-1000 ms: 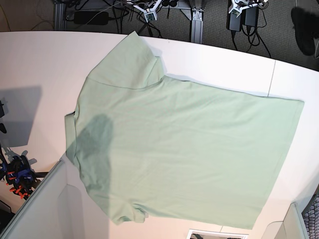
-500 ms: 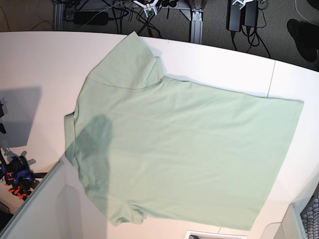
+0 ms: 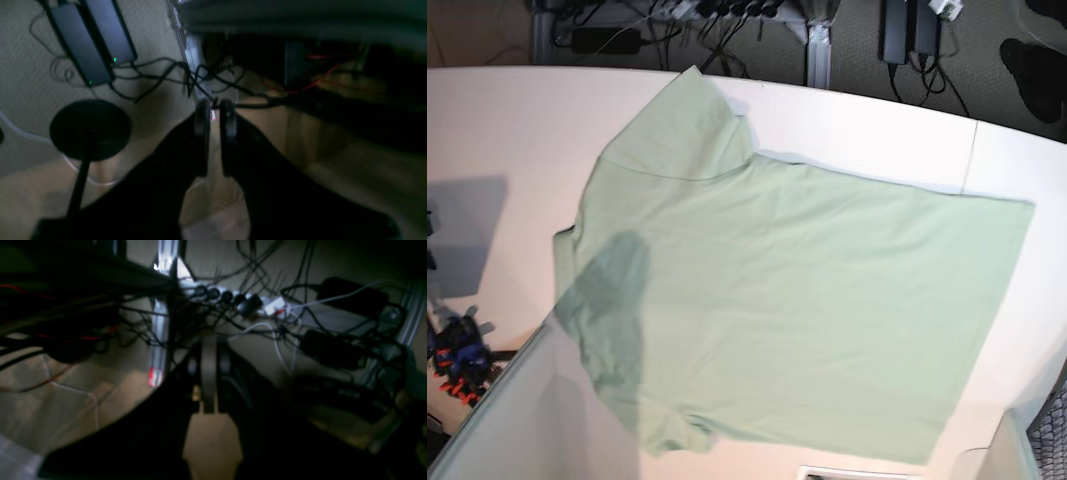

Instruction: Fold the T-shirt properly

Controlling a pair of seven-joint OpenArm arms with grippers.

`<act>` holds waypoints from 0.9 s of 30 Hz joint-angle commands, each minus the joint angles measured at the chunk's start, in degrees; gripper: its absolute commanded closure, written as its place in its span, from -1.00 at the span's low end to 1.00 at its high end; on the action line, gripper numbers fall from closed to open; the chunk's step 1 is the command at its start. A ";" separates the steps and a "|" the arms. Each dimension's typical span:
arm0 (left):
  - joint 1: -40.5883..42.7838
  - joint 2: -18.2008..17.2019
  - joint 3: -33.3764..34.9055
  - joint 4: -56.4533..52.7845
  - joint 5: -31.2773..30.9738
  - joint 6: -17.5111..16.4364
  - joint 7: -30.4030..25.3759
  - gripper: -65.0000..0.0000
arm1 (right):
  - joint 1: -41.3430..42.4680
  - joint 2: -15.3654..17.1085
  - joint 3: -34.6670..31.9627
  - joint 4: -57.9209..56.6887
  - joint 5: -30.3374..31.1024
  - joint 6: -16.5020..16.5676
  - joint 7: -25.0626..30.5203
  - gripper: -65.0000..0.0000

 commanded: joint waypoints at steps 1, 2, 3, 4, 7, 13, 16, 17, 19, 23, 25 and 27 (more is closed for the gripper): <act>1.97 -0.31 -1.88 3.04 -1.53 -0.61 1.46 0.59 | -2.86 1.55 0.22 2.95 0.46 0.17 0.66 0.97; 3.10 -0.44 -3.89 5.77 -2.67 -0.72 3.45 0.48 | -4.81 2.36 0.50 5.88 0.96 0.17 0.50 0.97; 4.20 -0.66 -5.68 8.37 -3.72 -2.29 5.31 0.37 | -6.78 3.13 0.94 8.94 1.90 0.20 0.28 0.97; 5.31 -0.96 -7.39 10.91 -5.07 -4.83 6.73 0.28 | -8.79 3.82 1.57 12.13 3.34 0.17 -0.26 0.97; 8.85 -2.56 -12.00 18.08 -9.99 -9.02 9.60 0.24 | -14.60 5.46 4.61 22.45 9.27 0.17 -3.63 0.97; 15.13 -6.03 -20.81 30.12 -16.41 -9.02 10.95 0.24 | -20.96 6.01 15.63 42.03 20.20 0.17 -12.63 0.82; 17.55 -6.95 -24.50 35.15 -16.57 -9.02 11.34 0.24 | -20.72 5.70 20.76 49.42 25.73 0.13 -15.82 0.38; 18.25 -7.26 -25.55 36.54 -16.57 -9.02 11.37 0.24 | -20.24 5.57 21.99 51.34 26.67 0.09 -16.11 0.19; 19.19 -7.85 -27.52 38.77 -16.57 -9.02 11.37 0.24 | -18.43 5.14 23.82 54.34 27.28 -0.57 -17.90 -0.13; 19.69 -9.44 -30.05 40.68 -18.69 -9.02 12.57 0.21 | -11.41 3.28 24.65 55.47 31.30 -3.48 -23.37 -0.25; 19.69 -10.32 -30.73 41.29 -20.90 -9.02 14.47 0.13 | -8.17 1.64 24.61 55.12 31.95 -3.45 -24.24 -0.25; 19.71 -10.95 -31.21 42.10 -22.34 -9.02 15.41 0.05 | -5.55 0.04 24.41 54.62 31.93 -3.43 -25.03 -0.25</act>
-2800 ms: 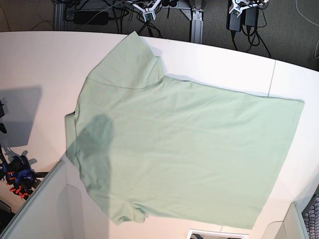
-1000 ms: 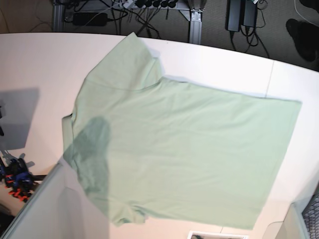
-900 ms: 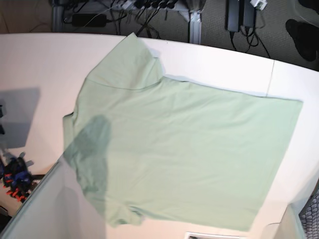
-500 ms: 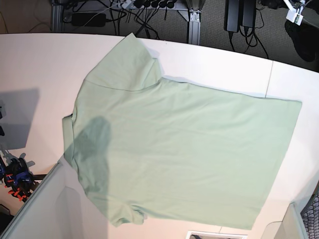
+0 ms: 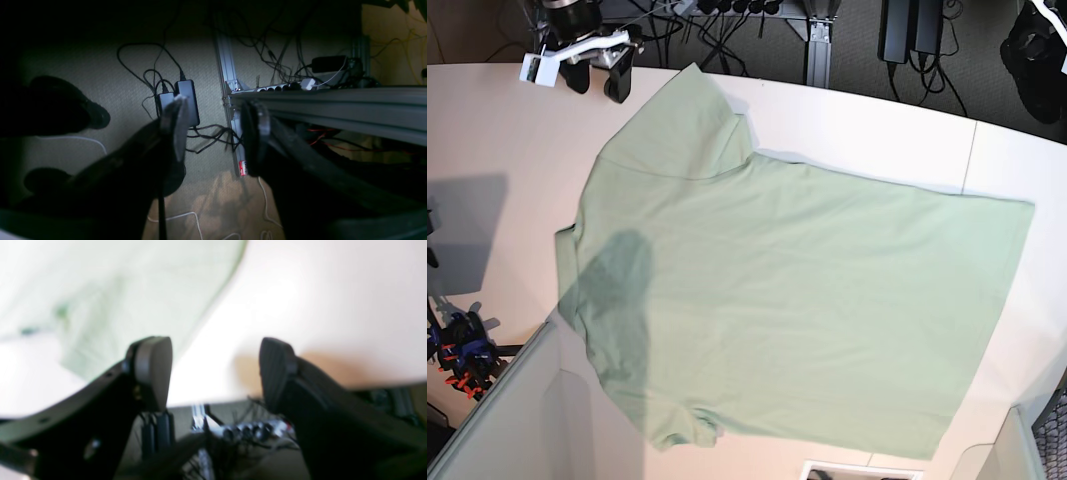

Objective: Fold the T-shirt properly
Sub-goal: 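Move both grippers down to the shirt's shoulder and hem corners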

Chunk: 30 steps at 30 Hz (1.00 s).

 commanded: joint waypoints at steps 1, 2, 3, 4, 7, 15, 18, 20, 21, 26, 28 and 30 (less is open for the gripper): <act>0.63 -0.98 -0.85 1.33 -0.87 -0.80 -0.66 0.01 | 0.70 -0.42 0.13 0.00 0.26 0.07 0.55 -0.25; 0.59 -1.40 -0.87 1.88 -0.85 -0.80 -1.03 0.01 | 2.01 -1.14 -0.13 -0.98 0.28 0.07 0.46 -0.25; 0.42 -1.92 -0.87 2.45 -0.81 -0.80 -1.36 0.01 | 3.21 -1.81 -0.42 -2.29 0.26 0.07 0.28 -0.25; 0.26 -2.45 -0.87 3.06 -0.79 -0.80 -1.33 0.01 | 4.33 -2.56 -0.70 -3.67 0.26 0.07 0.04 -0.25; 0.11 -4.37 -0.87 4.85 -0.61 -0.80 -2.10 0.01 | 6.80 -4.52 -1.84 -7.63 0.28 0.20 -0.83 -0.25; -7.82 -7.52 -4.09 6.38 -0.61 2.71 -2.12 0.01 | 8.68 -7.69 -8.02 -10.49 -1.66 0.68 -1.33 -0.25; -13.05 -9.14 -4.07 6.21 -0.66 6.67 0.81 0.01 | 9.55 -8.76 -9.55 -10.49 -3.50 0.68 -1.33 -0.25; -16.37 -10.10 -4.07 5.60 -0.66 9.05 1.51 0.01 | 10.25 -9.57 -9.97 -10.51 -4.68 0.68 -1.33 -0.25; -18.01 -10.49 -4.00 4.87 -0.68 9.92 1.99 0.01 | 10.40 -9.99 -10.03 -10.51 -5.11 0.68 -1.33 -0.25; -25.79 -10.91 -0.59 -2.75 -2.36 10.73 3.28 0.01 | 10.51 -10.62 -10.03 -10.51 -6.03 0.66 -1.31 -0.25; -28.98 -10.91 1.88 -6.43 -2.36 10.67 3.23 0.01 | 10.51 -10.60 -10.03 -10.51 -6.54 0.66 -1.31 -0.25; -32.02 -10.86 4.48 -10.29 -2.32 10.67 3.02 -0.08 | 10.49 -10.62 -10.03 -10.51 -6.91 0.66 -1.31 -0.25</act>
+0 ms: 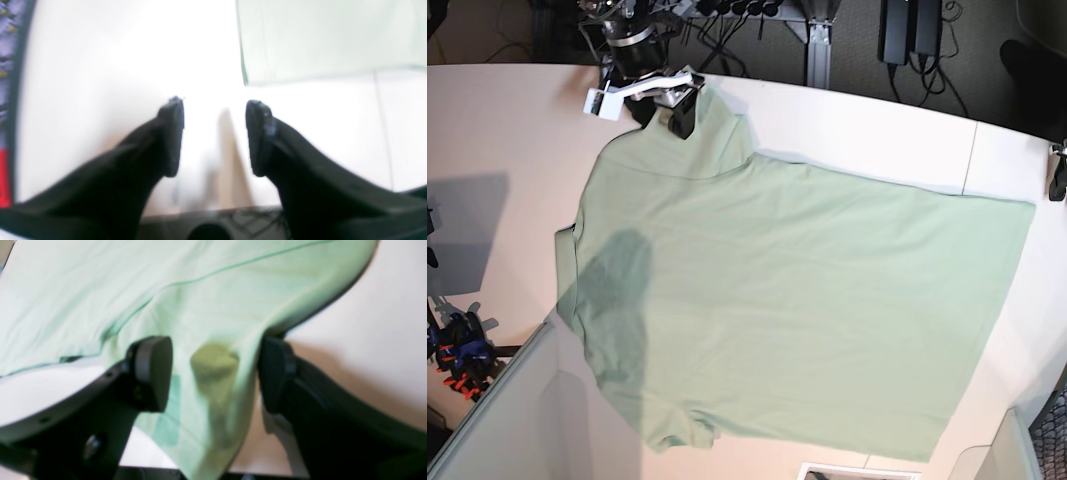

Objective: Fold the T-shirt properly
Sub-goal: 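Move both grippers down to the shirt's shoulder and hem corners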

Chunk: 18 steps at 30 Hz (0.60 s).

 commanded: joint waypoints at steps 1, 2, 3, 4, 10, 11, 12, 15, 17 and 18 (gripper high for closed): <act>-1.86 -1.09 0.55 -1.27 -0.35 0.13 -1.90 -0.13 | -0.61 0.00 -0.13 0.04 -0.35 -0.44 -2.58 -0.25; -3.21 -0.92 1.66 -3.28 0.26 0.13 -2.54 -0.15 | -0.61 0.00 -0.13 0.04 -0.35 -0.44 -2.58 -0.25; -4.57 -0.61 2.56 -5.05 0.74 0.13 -2.75 -0.15 | -0.61 0.00 -0.13 0.04 -0.35 -0.44 -2.58 -0.24; -5.81 -0.24 3.17 -6.58 0.81 0.13 -2.69 -0.15 | -0.63 0.00 -0.13 0.04 -0.35 -0.42 -2.58 -0.24; -8.52 0.63 6.91 -9.16 0.13 -0.74 -2.25 -0.15 | -0.74 -0.02 -0.15 0.04 -0.35 -0.42 -2.58 -0.24; -8.50 0.79 7.56 -9.16 0.15 -0.74 -2.23 -0.15 | -0.74 -0.02 -0.15 0.04 -0.35 -0.42 -2.58 -0.24; -8.50 0.98 8.15 -9.16 0.15 -0.74 -2.23 -0.15 | -0.74 0.00 -0.13 0.04 -0.35 -0.42 -2.58 -0.24; -8.50 1.95 9.40 -9.16 0.20 -0.74 -1.75 -0.15 | -0.74 -0.07 -0.15 0.04 -0.33 -0.42 -2.58 -0.24; -8.50 2.56 9.88 -9.16 0.15 -0.74 -0.02 -0.15 | -0.74 -0.26 -0.15 0.04 -0.33 -0.42 -2.58 -0.24; -8.41 2.71 10.08 -9.16 0.15 -0.74 0.44 -0.15 | -0.74 -0.44 -0.15 0.04 -0.35 -0.42 -2.58 -0.24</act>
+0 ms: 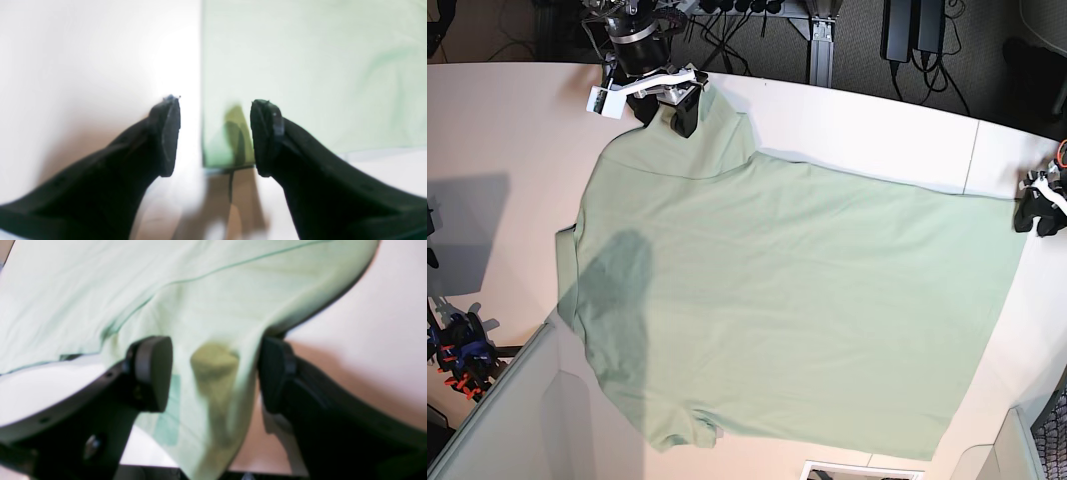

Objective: Fold the T-shirt properly
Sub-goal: 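Move both grippers down to the shirt's shoulder and hem corners, then grasp the shirt corners with both grippers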

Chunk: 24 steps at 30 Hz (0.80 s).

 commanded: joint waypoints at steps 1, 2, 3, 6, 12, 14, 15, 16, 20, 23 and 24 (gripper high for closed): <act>0.50 -0.48 0.52 0.09 0.81 -0.04 3.52 -0.15 | -0.68 -0.24 -0.15 0.04 -0.20 -0.44 -2.60 -0.24; 0.59 -0.48 0.76 0.09 0.83 -0.26 3.50 -0.15 | -0.68 -0.37 -0.15 0.04 -0.20 -0.44 -2.60 -0.24; 0.63 -0.48 0.98 0.09 0.81 -0.57 3.58 -0.15 | -0.68 -0.44 -0.15 0.04 -0.22 -0.44 -2.60 -0.24; 0.63 -0.48 2.03 0.09 0.79 -3.63 4.39 -0.15 | -0.68 -0.50 -0.15 0.04 -0.20 -0.44 -2.60 -0.24; 1.36 -0.35 3.13 0.07 1.40 -4.52 4.26 -0.14 | -0.68 -1.33 -0.15 0.04 -2.14 -0.46 -2.58 -0.24; 1.42 -0.35 3.13 0.07 1.44 -4.52 3.78 -0.13 | -0.63 -2.14 -0.15 0.04 -2.14 -0.46 -2.58 -0.24; 1.40 -0.35 3.13 0.09 1.44 -4.55 3.61 -0.03 | -0.63 -2.60 -0.15 0.04 -2.14 -0.46 -2.56 -0.24; 1.40 -0.35 3.13 0.09 1.42 -4.55 3.41 0.14 | -0.63 -3.06 -0.15 0.04 -2.19 -0.46 -2.56 -0.23; 1.40 -0.31 3.13 0.07 1.27 -6.12 3.28 0.90 | -0.52 -4.63 -0.22 0.04 -4.46 -0.44 -1.22 -0.23; 1.40 -0.31 3.13 0.07 1.55 -6.88 2.97 0.98 | -0.52 -5.07 -0.22 0.04 -6.25 -0.44 -1.05 0.23; 1.40 -0.31 3.13 0.07 2.12 -6.88 2.97 1.00 | -0.52 -5.07 -0.22 0.04 -6.21 -0.46 -1.03 0.51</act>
